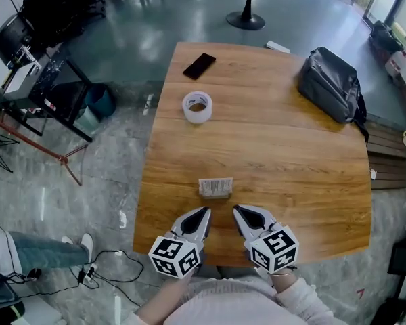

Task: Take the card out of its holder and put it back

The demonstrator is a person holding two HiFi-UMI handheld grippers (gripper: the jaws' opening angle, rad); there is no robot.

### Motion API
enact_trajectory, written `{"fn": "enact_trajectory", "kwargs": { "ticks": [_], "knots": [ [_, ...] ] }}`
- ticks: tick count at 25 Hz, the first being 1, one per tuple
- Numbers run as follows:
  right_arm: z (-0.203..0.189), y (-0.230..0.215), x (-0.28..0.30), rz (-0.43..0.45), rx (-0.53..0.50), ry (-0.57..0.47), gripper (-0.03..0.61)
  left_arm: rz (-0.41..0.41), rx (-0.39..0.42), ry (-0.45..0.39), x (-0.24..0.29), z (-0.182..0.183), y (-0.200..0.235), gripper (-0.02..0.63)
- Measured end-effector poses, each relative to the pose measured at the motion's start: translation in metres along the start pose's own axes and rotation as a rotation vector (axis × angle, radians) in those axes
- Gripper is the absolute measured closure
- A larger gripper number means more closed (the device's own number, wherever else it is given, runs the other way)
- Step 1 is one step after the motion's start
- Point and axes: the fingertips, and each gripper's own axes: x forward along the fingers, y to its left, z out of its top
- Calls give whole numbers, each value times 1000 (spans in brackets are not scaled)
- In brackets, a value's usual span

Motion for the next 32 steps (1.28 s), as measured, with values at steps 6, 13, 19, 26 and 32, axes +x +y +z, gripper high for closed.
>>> {"fn": "enact_trajectory", "kwargs": {
  "ticks": [6, 13, 19, 26, 32],
  "knots": [
    [6, -17, 19, 12, -31, 10, 547, 70, 104, 27, 9, 7, 29, 606],
    [3, -34, 36, 8, -55, 50, 507, 59, 102, 29, 21, 18, 53, 604],
    [1, -45, 49, 33, -59, 67, 486, -1, 136, 50, 36, 21, 57, 551],
    [5, -44, 59, 99, -73, 64, 476, -64, 191, 75, 41, 20, 52, 515],
    [3, -37, 61, 168, -166, 84, 476, -138, 306, 122, 44, 17, 47, 514]
  ]
}}
